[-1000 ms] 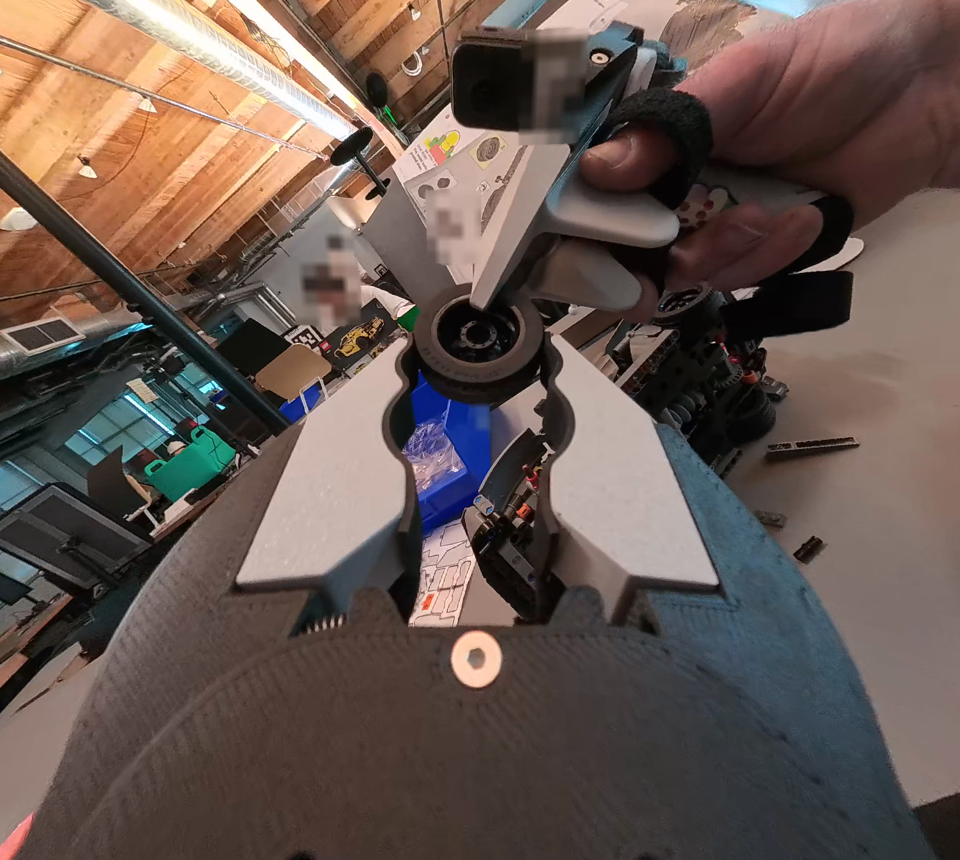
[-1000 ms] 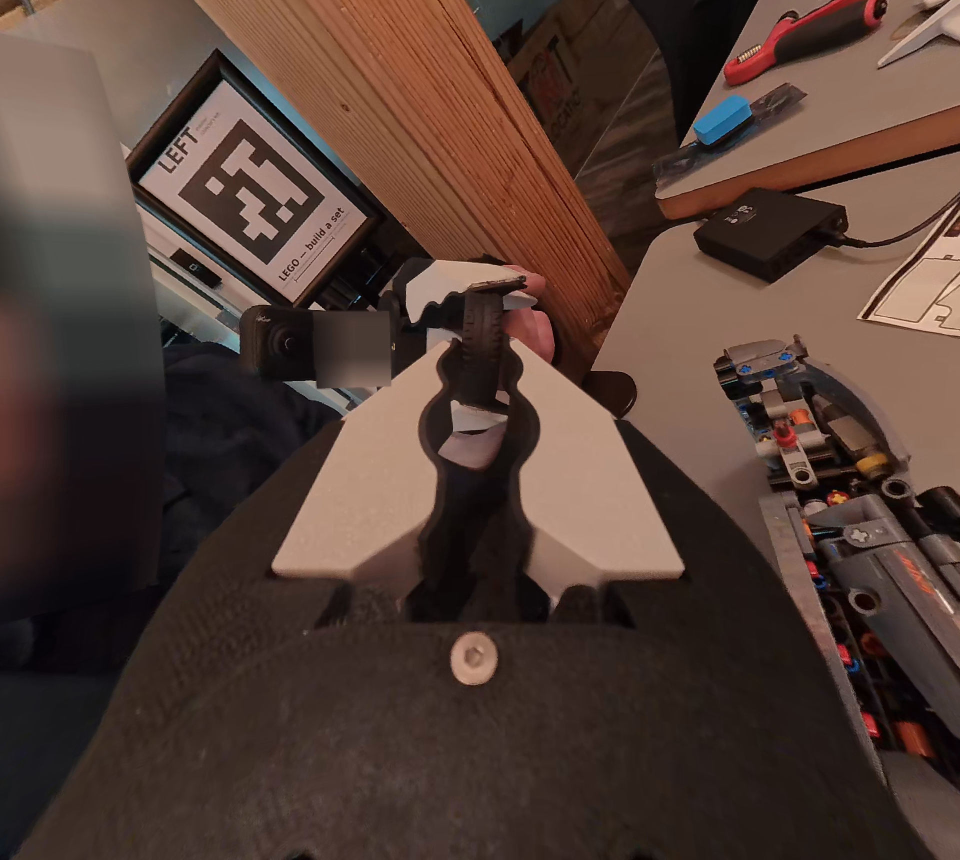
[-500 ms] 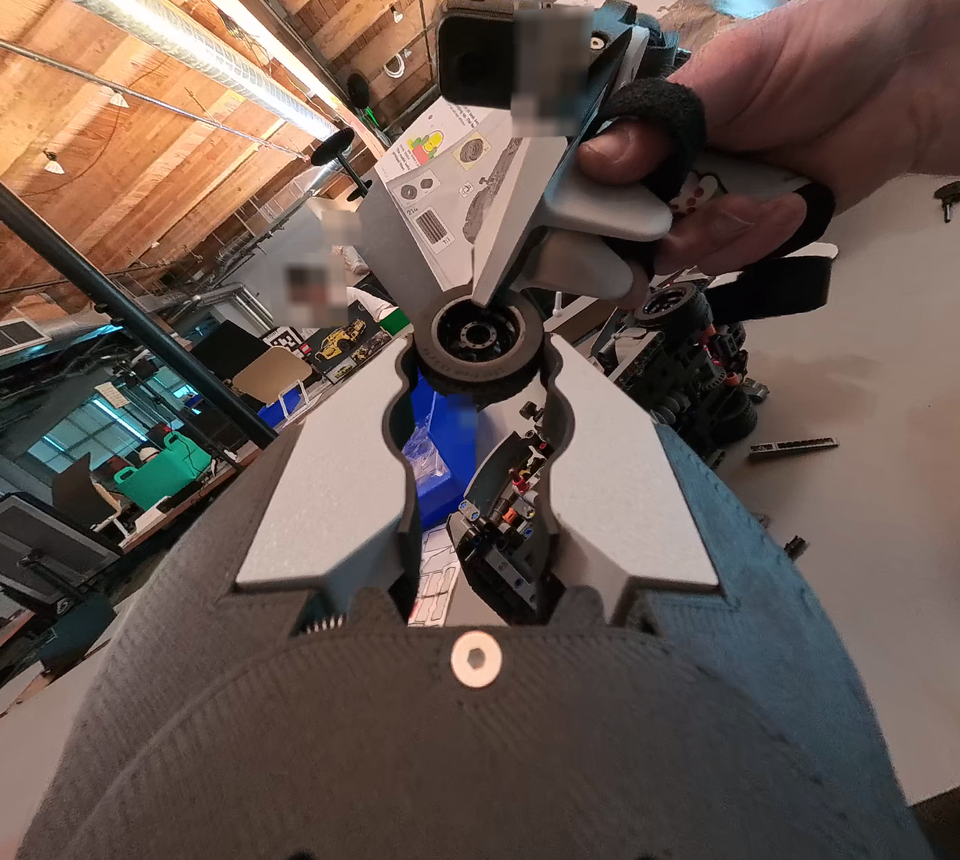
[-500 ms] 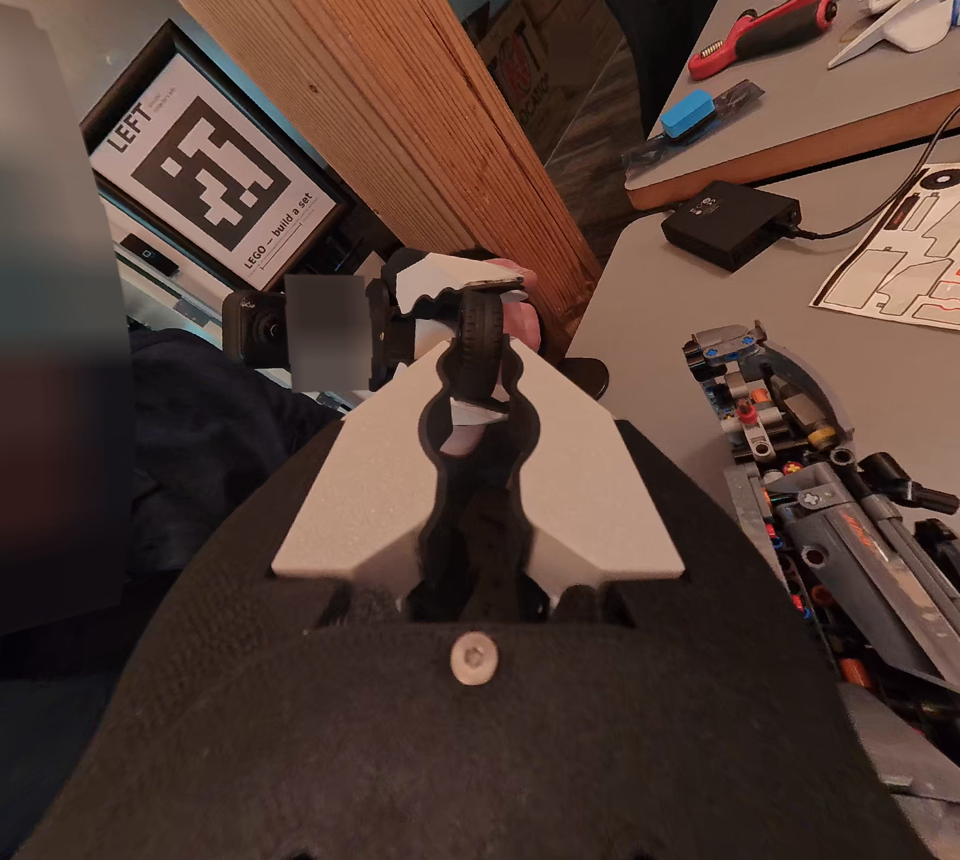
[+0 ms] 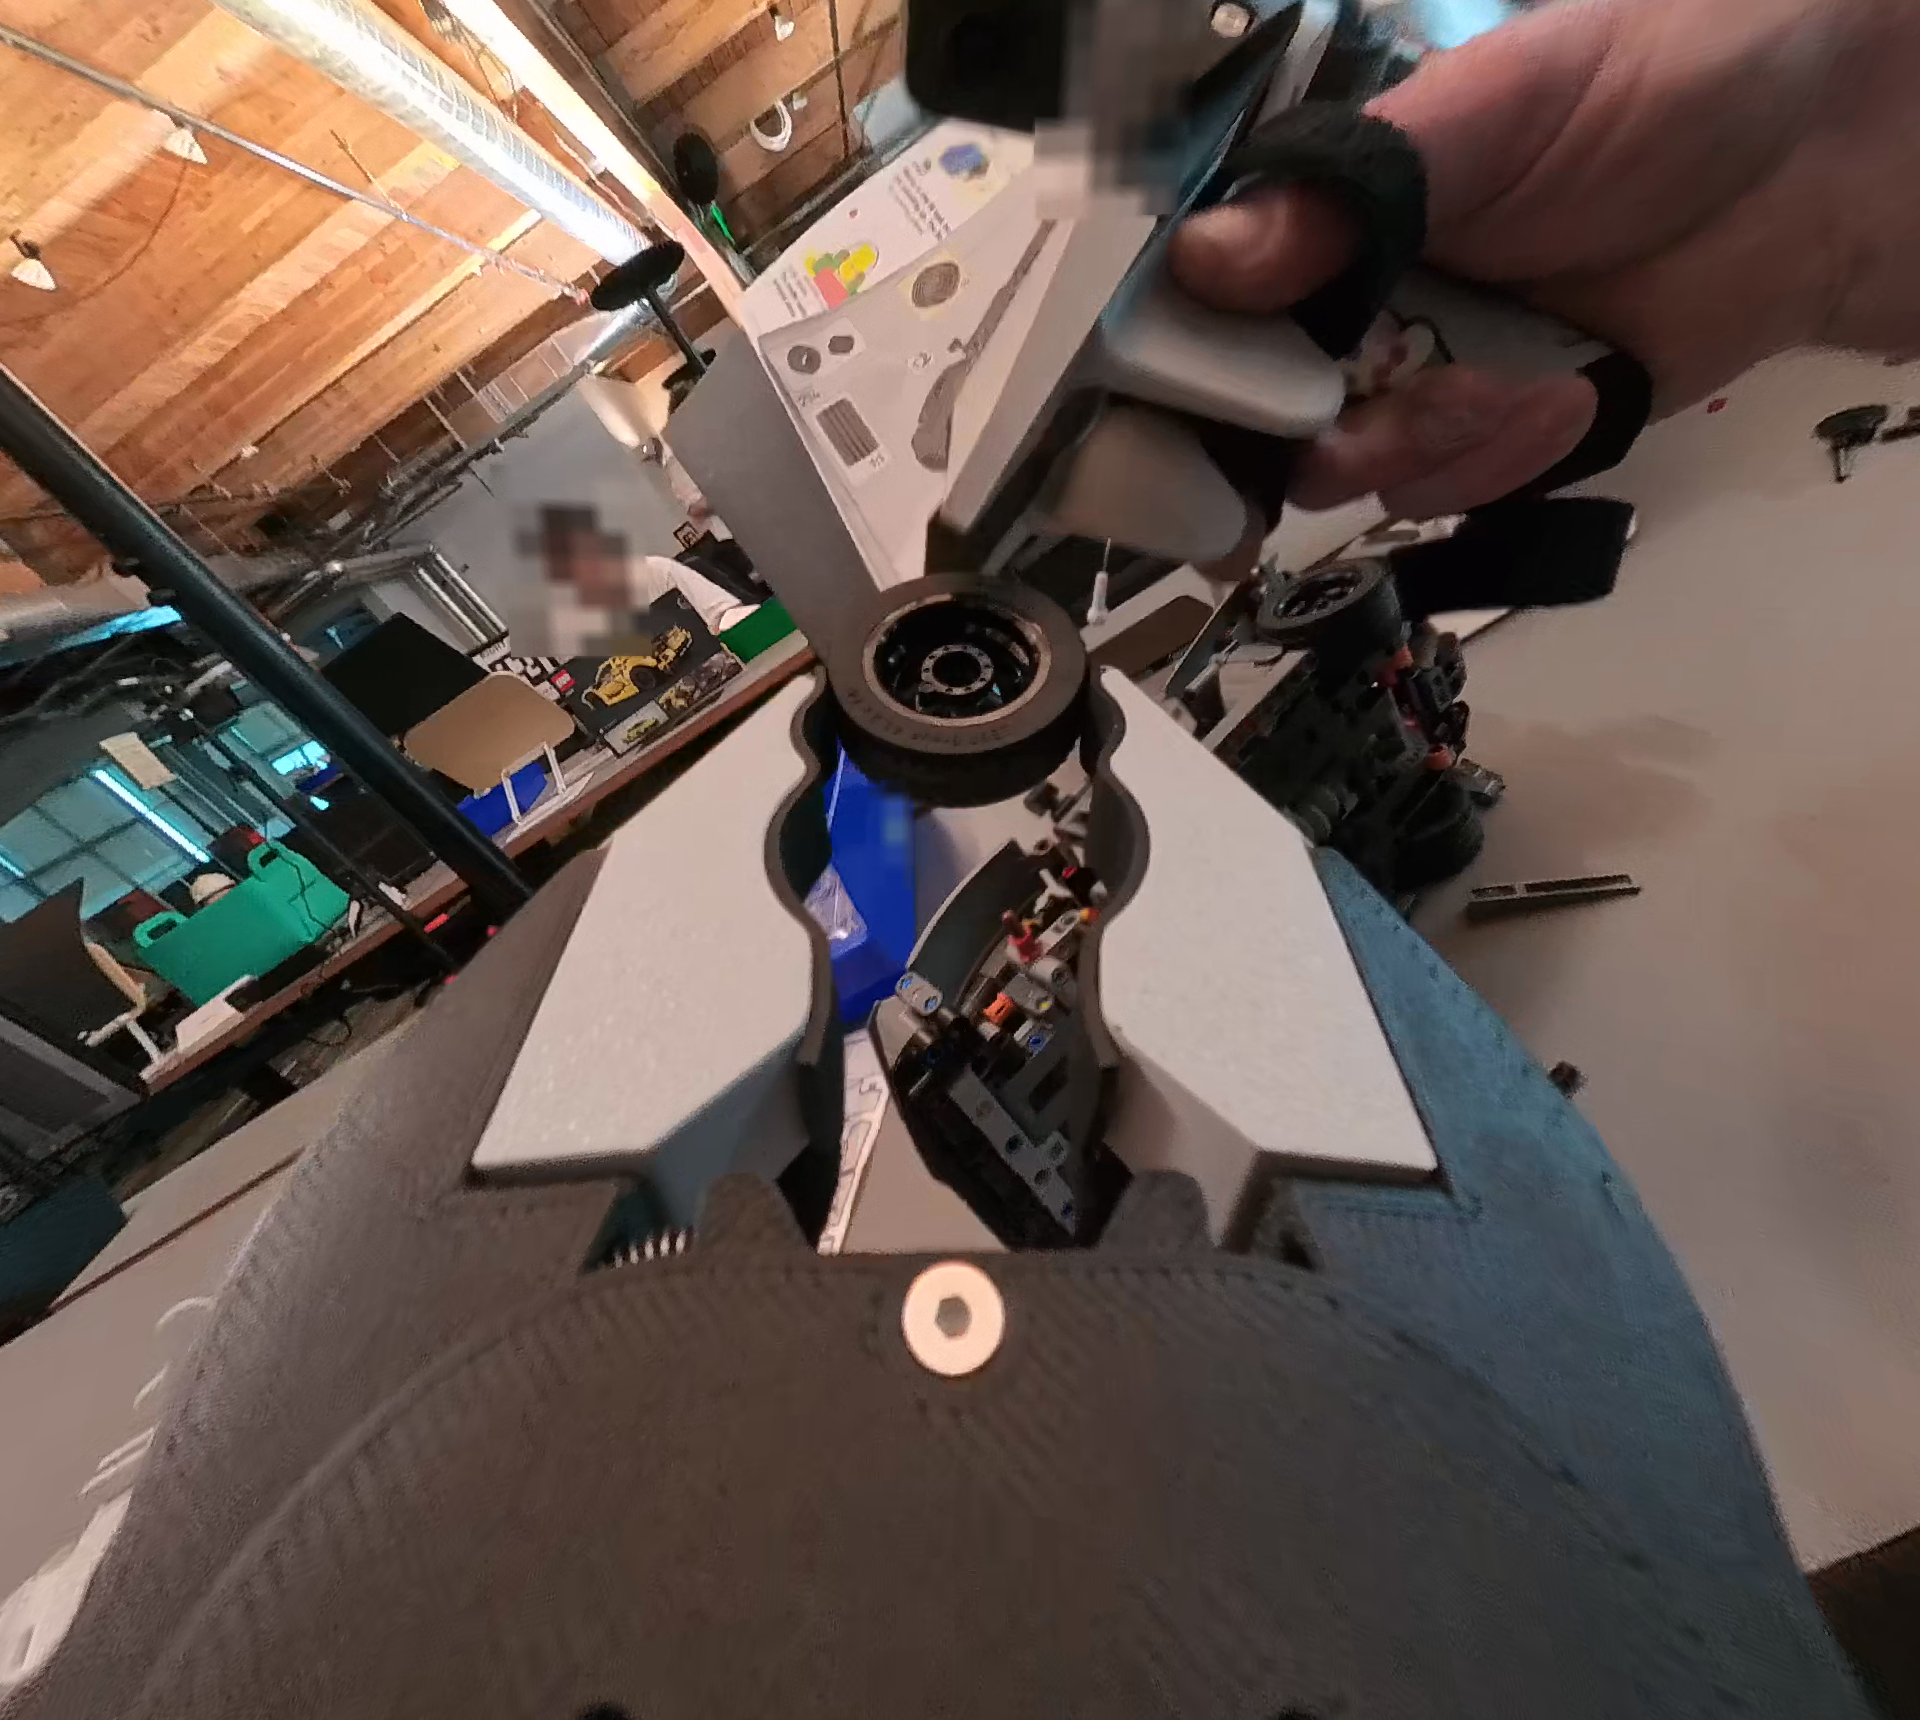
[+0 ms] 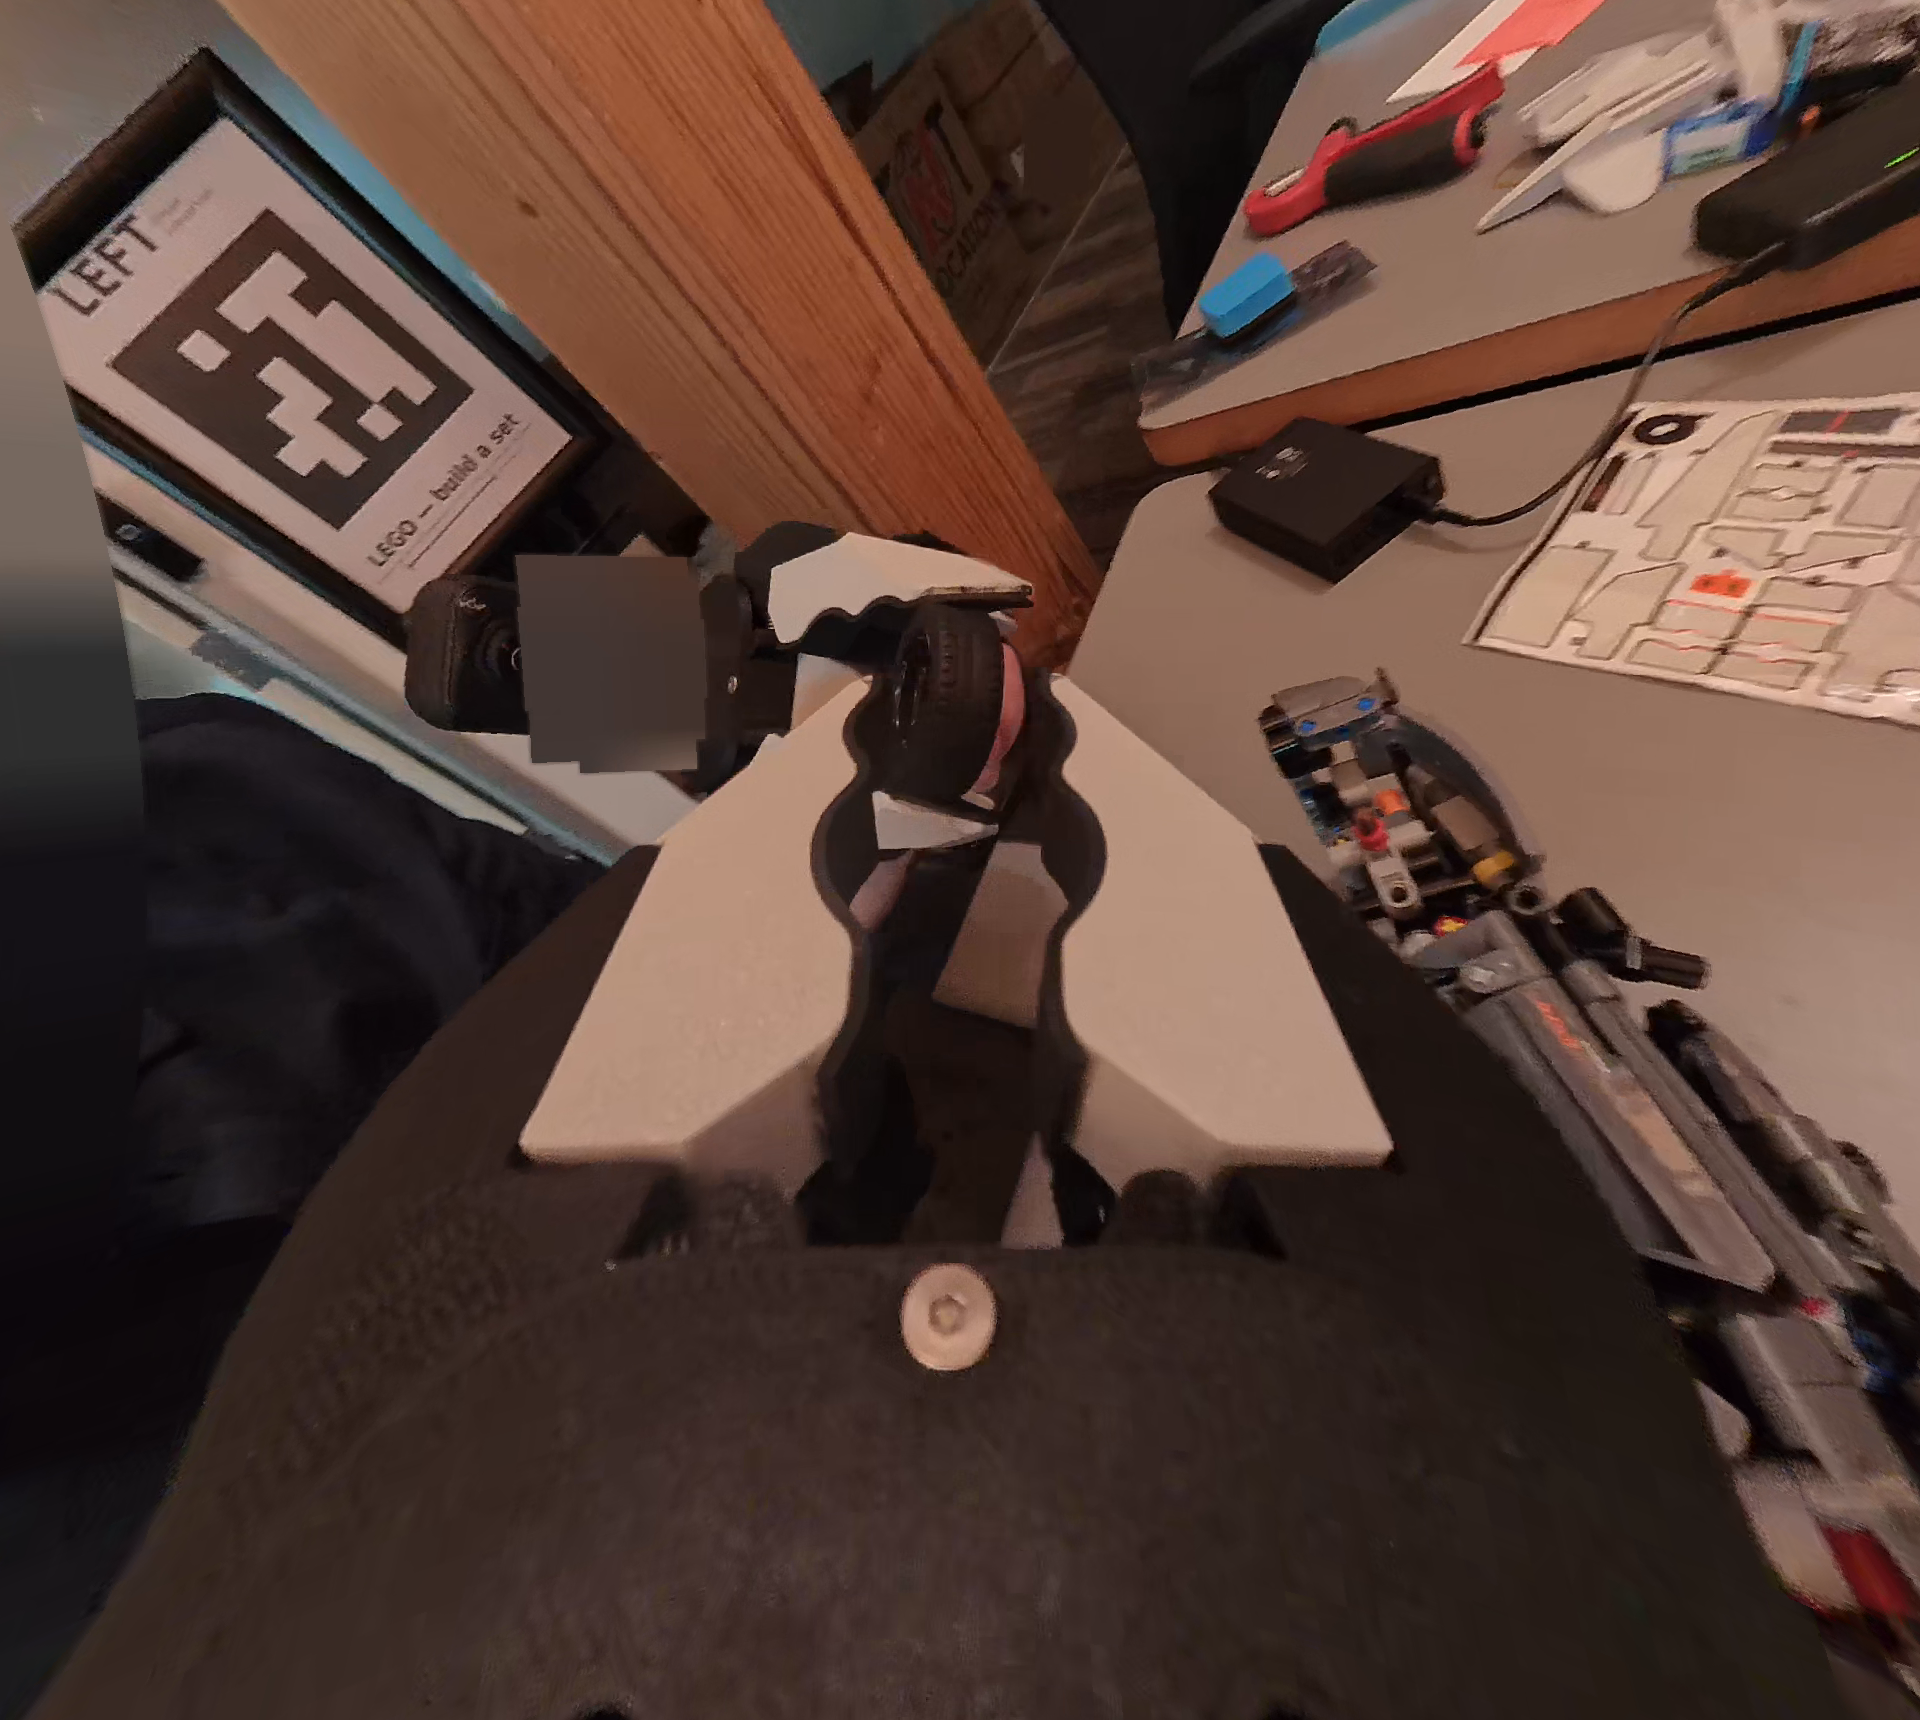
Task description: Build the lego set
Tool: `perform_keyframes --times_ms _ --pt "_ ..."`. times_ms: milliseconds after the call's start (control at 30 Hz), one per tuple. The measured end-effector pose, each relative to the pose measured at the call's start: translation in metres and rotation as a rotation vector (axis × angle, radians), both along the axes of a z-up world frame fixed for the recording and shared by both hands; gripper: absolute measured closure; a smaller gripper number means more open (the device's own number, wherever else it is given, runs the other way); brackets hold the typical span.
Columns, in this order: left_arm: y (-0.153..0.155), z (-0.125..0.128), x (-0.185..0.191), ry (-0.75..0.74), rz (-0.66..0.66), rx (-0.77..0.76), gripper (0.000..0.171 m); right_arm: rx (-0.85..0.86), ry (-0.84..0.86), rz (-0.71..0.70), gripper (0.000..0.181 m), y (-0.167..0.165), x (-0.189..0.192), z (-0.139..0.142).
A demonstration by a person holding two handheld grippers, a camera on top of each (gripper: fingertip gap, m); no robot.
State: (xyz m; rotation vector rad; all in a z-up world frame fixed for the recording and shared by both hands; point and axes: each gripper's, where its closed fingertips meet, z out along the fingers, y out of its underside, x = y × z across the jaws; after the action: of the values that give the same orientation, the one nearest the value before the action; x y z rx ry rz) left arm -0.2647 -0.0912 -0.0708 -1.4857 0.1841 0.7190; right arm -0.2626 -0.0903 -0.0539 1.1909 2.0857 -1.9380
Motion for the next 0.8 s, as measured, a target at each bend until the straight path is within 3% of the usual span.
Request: perform_keyframes --times_ms 267,567,800 --pt "0.004 -0.034 -0.034 -0.176 0.024 -0.096 0.127 0.288 0.095 -0.171 0.159 0.028 -0.017 -0.018" --pt "0.024 -0.054 -0.043 -0.221 0.007 -0.152 0.127 0.190 0.167 -0.302 0.162 0.085 -0.005 0.020" --pt "0.031 -0.069 -0.048 -0.227 0.016 -0.200 0.127 0.136 0.176 -0.335 0.162 0.111 0.002 0.029"
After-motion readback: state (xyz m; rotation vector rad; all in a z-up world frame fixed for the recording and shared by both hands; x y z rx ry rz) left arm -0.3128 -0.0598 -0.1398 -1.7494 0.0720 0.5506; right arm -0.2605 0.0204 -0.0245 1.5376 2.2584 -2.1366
